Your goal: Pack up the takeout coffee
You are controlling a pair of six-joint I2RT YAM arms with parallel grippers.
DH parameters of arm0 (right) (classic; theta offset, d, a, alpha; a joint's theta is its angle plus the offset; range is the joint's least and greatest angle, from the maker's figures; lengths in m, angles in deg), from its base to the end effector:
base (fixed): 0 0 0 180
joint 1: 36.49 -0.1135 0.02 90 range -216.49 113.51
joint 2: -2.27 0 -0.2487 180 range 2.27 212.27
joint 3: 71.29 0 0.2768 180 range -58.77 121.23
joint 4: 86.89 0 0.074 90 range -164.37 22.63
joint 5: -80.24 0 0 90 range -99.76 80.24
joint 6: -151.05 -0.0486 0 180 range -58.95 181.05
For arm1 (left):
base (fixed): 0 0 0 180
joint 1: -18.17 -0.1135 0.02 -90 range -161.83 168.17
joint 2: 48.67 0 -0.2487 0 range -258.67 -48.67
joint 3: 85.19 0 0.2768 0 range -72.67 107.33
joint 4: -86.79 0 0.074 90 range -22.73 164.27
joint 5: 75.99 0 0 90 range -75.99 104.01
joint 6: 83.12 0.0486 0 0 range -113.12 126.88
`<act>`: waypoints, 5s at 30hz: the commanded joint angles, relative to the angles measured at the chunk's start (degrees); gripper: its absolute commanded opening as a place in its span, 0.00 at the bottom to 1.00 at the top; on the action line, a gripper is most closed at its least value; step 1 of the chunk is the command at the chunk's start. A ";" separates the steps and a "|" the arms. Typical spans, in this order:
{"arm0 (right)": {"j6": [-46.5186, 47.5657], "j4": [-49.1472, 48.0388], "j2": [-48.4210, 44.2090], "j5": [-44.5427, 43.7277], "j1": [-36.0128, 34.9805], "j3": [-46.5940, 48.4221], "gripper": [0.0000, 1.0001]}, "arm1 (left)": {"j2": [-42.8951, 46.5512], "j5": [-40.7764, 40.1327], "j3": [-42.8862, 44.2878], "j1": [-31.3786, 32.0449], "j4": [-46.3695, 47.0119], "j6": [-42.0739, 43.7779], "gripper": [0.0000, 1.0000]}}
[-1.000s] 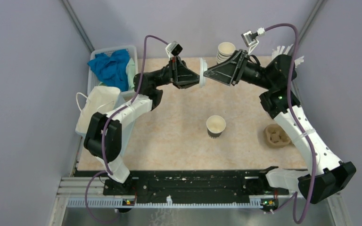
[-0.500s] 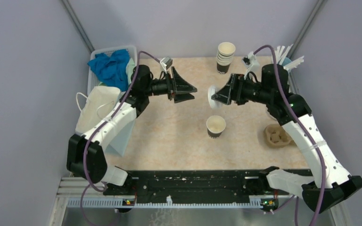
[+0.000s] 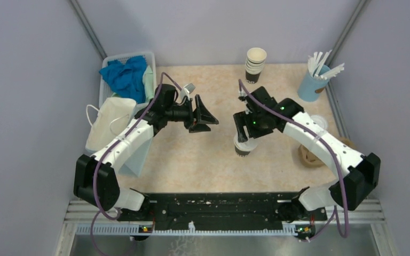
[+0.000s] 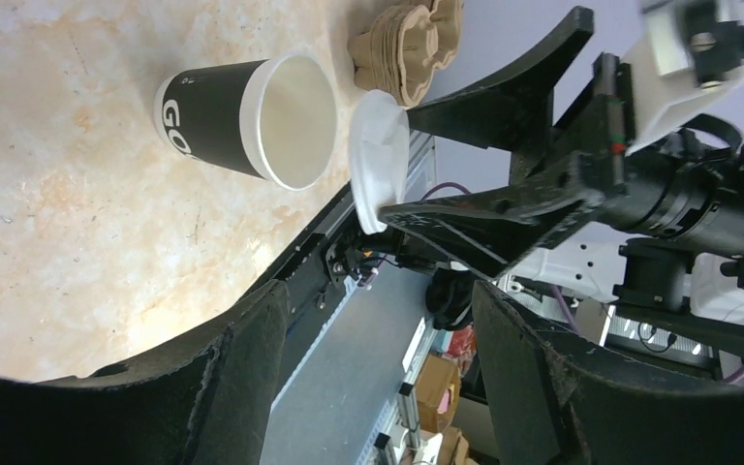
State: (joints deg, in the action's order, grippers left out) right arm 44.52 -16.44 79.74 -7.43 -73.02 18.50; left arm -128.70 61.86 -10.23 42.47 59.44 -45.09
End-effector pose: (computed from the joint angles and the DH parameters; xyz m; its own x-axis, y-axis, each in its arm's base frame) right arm 0.2408 0.1809 0.3113 -0.8283 -0.2598 -0.4963 -0.3925 0.9013 0.1833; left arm 0.2975 -0.1738 0.2768 -0.9678 -0.1430 -0.2070 0.1367 0.3919 -0.9098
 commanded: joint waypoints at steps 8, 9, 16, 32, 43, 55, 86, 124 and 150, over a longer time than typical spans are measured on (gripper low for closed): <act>1.59 0.69 6.46 -13.62 -5.77 5.22 0.72 | 0.53 0.05 -1.24 -0.04 -1.34 4.59 0.75; 1.60 0.31 7.22 -13.37 -5.89 5.35 0.72 | 0.61 0.02 -1.26 -0.04 -1.26 4.47 0.75; 1.52 0.03 9.65 -12.93 -6.19 5.76 0.73 | 1.34 0.35 -1.13 -0.04 -2.64 5.62 0.76; -0.46 0.21 12.53 -15.32 -7.09 5.48 0.75 | 0.66 1.23 1.24 -0.08 -5.89 9.12 0.77; -0.88 0.07 14.19 -15.69 -7.14 5.83 0.76 | 0.55 1.56 1.90 -0.04 -6.79 9.69 0.77; -1.04 -0.12 14.51 -14.70 -7.15 7.08 0.85 | -0.51 2.24 2.75 -0.04 -7.21 10.70 0.80; -6.32 -24.44 -3.96 38.82 30.16 -24.16 0.47 | -19.94 1.17 4.48 9.18 8.62 0.39 0.39; -2.45 -27.26 2.64 45.08 34.92 -27.34 0.31 | -27.65 -1.11 10.09 10.89 5.60 1.53 0.24; -3.96 -23.44 -0.55 38.48 34.95 -25.29 0.42 | -24.38 -5.76 12.96 11.55 -5.37 9.12 0.39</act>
State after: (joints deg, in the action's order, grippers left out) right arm 38.11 -45.40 80.48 35.56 -37.72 -11.66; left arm -155.96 58.45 0.61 53.72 57.93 -38.47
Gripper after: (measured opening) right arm 0.396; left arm 0.365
